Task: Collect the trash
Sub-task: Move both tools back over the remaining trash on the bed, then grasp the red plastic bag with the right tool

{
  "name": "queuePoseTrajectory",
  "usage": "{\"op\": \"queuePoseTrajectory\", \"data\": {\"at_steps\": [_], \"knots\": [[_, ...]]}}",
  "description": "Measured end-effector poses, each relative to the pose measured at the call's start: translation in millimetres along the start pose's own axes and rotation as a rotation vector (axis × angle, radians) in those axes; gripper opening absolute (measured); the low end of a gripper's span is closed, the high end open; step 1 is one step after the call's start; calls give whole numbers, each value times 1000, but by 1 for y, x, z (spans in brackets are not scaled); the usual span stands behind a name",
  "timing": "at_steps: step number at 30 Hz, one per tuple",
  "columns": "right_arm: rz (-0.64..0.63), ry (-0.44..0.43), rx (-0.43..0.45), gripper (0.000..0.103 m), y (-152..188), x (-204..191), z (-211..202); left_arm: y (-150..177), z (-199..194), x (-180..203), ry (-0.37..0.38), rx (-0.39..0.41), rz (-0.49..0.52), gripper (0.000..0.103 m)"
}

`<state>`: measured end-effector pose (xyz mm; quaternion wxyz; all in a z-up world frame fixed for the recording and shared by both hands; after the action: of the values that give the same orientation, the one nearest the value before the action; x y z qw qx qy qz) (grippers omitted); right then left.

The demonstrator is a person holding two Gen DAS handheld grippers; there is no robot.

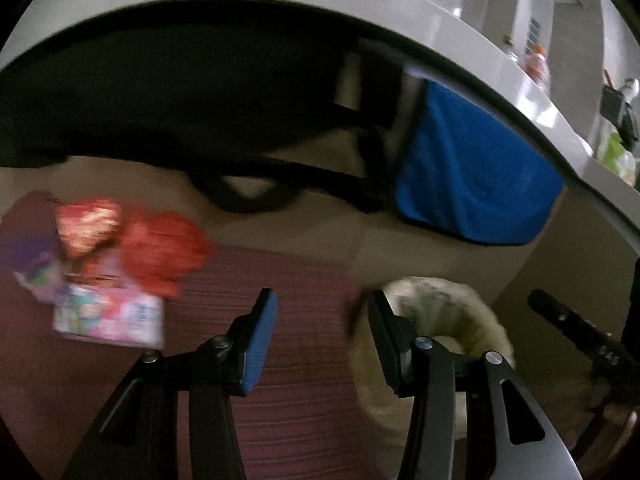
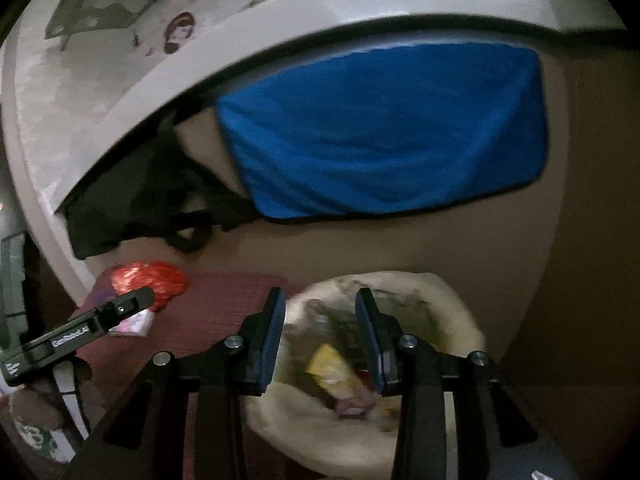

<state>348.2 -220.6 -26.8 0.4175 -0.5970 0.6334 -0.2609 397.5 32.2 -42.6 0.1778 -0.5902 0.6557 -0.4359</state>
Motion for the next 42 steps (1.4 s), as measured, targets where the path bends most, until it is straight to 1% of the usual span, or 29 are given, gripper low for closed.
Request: {"op": "queuePoseTrajectory", "data": {"at_steps": [3, 6, 7, 10, 12, 16, 19, 22, 23, 25, 27, 29, 30, 32, 35, 36, 38, 39, 42], "knots": [[-38, -39, -14, 35, 0, -34, 6, -6, -19, -45, -55, 18, -40, 48], [-94, -79, -38, 35, 2, -81, 21, -8, -39, -94, -108, 34, -79, 48], [-105, -88, -46, 35, 3, -90, 24, -9, -46, -113, -131, 38, -87, 48], [-153, -147, -99, 35, 10, -139, 46, -8, -61, -159, -183, 47, -108, 48], [-171, -179, -120, 35, 16, -161, 56, -7, -65, -189, -207, 42, -142, 48], [-203, -252, -197, 35, 35, -208, 86, 4, -81, -245, -237, 42, -219, 48], [-249, -321, -269, 35, 49, -245, 116, 14, -93, -272, -246, 44, -251, 48], [-285, -335, -306, 35, 54, -269, 141, 26, -100, -294, -246, 29, -280, 48], [-304, -333, -314, 35, 54, -279, 152, 30, -101, -298, -245, 23, -282, 48], [-353, -282, -289, 35, 49, -289, 168, 36, -102, -302, -244, 12, -276, 48], [-413, -184, -214, 35, 31, -294, 185, 40, -102, -305, -237, 3, -258, 48], [-410, -159, -190, 35, 16, -296, 199, 42, -102, -307, -230, -5, -246, 48], [-398, -156, -189, 35, 10, -298, 209, 43, -102, -308, -225, -8, -247, 48], [-391, -148, -204, 39, 5, -302, 226, 41, -98, -308, -215, -14, -253, 48], [-461, -98, -250, 40, 14, -307, 253, 42, -90, -309, -197, -32, -260, 48], [-482, -84, -248, 40, 15, -308, 256, 42, -87, -308, -188, -41, -257, 48], [-543, -46, -219, 40, 19, -302, 252, 42, -81, -303, -171, -50, -246, 48], [-550, -31, -214, 40, 20, -296, 250, 41, -79, -301, -161, -56, -241, 48], [-529, 13, -212, 44, 21, -273, 240, 39, -67, -290, -118, -72, -234, 48]]}}
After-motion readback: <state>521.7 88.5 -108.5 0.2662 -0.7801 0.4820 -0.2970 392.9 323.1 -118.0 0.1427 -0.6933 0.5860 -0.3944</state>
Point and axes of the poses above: each gripper's, at about its wrist camera, not at the fingertips, and z roughly the way its jaws point, x to its right, y to its underside, the point moved 8 cm from there along z, roughly the way its jaws point, and after that the axes turned 1 degree about -x, right-handed, at the moved point
